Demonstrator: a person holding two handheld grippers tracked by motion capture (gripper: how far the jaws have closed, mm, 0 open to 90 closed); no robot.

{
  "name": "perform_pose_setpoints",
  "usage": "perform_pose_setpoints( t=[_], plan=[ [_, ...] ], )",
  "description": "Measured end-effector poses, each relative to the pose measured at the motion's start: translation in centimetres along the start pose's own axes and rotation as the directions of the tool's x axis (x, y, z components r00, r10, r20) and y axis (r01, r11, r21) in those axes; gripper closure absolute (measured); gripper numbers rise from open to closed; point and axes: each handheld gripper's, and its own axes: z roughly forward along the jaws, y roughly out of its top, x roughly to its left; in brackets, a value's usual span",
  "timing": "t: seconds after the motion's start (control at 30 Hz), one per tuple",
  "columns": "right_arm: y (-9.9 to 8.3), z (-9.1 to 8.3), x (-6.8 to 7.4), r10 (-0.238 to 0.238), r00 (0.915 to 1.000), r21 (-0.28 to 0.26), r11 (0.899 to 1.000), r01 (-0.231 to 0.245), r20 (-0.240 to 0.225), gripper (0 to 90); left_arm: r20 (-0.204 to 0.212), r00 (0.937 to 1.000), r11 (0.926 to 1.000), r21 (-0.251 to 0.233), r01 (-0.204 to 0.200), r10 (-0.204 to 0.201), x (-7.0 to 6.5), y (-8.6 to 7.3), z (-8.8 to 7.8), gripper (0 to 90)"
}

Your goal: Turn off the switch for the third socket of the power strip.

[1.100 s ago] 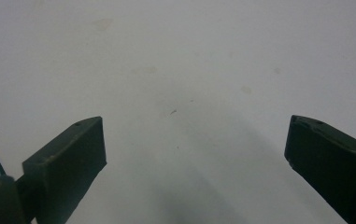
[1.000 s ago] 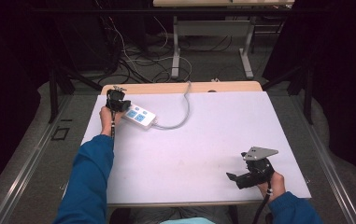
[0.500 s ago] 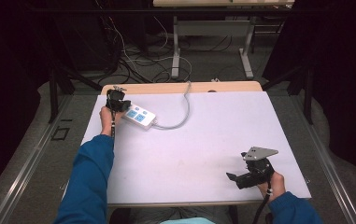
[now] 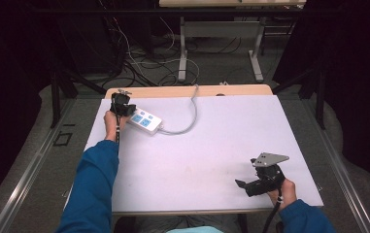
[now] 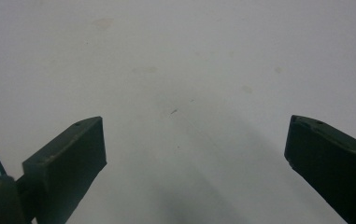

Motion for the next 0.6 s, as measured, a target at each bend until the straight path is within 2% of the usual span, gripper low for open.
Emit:
perform_pose_setpoints(
  t=[0.1, 0.6],
  plan=[
    [0.00, 0.01, 0.01, 0.002, 1.0000, -0.002, 1.000, -0.002, -0.003, 4.7, 0.001, 1.0000, 1.0000, 0.003, 0.008, -0.008, -0.03, -0.03, -0.02, 90.0],
    [-0.01, 0.01, 0.02, 0.000, 1.0000, -0.001, 1.000, 0.000, -0.003, 4.8, -0.008, 1.0000, 1.0000, 0.005, -0.001, 0.001, -0.08, 0.02, 0.01, 90.0]
  ],
)
